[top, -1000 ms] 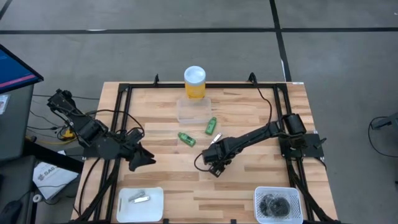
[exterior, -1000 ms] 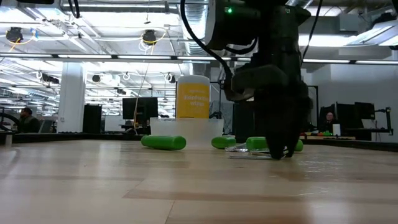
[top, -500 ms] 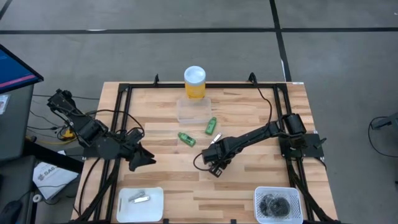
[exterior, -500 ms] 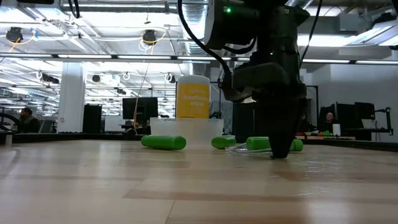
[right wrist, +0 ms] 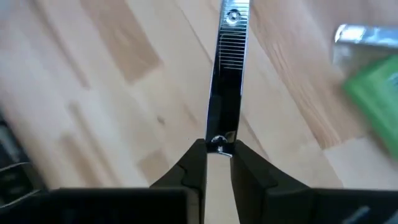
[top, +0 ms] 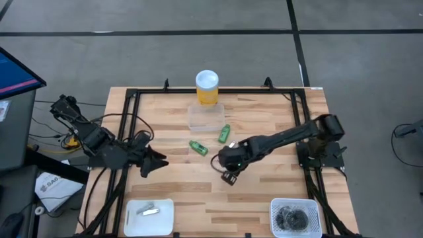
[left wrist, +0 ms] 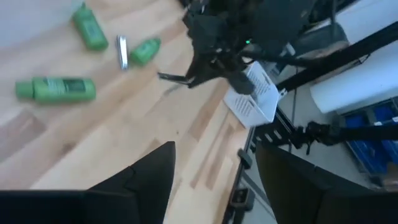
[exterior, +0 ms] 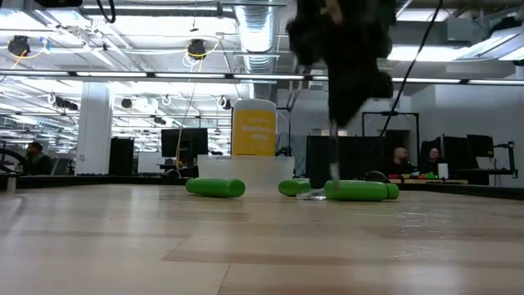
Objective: Pick & Place Travel size toiletries
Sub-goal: Put the silver nail cutter into the left white bin
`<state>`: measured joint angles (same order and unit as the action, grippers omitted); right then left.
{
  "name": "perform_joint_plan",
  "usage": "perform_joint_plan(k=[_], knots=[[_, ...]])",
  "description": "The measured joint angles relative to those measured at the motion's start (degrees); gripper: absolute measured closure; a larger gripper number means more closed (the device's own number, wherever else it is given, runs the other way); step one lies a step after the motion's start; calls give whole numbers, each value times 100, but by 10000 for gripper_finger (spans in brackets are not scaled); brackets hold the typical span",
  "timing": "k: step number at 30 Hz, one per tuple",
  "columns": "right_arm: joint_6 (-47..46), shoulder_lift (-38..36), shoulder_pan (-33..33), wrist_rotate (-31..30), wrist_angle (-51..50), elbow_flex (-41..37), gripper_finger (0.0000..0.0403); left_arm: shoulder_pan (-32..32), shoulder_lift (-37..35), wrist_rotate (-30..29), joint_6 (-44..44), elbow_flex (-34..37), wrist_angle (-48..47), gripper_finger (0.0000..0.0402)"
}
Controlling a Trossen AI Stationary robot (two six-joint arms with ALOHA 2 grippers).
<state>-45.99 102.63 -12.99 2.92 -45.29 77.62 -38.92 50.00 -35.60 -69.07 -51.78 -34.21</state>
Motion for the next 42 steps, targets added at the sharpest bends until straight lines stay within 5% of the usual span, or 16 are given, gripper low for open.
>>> perform_joint_plan(k=[7, 12, 23, 28, 42], knots=[[-1, -954, 39, -430, 756, 0, 362, 45, 13, -796, 922, 3, 913, 131], [190, -1515, 62, -740, 1630, 0, 362, 506, 99, -745, 1740, 4, 1962, 101], [701, -1848, 111, -796, 2770, 0, 361, 2535, 923, 1541, 2954, 4, 3933, 100], [701, -1792, 106, -809, 2818, 1, 360, 2948, 1340, 2264, 3315, 0, 4784, 99], [921, -1801, 181, -896, 3050, 4, 360, 3042, 2071, 2502, 3284, 4, 5687, 103]])
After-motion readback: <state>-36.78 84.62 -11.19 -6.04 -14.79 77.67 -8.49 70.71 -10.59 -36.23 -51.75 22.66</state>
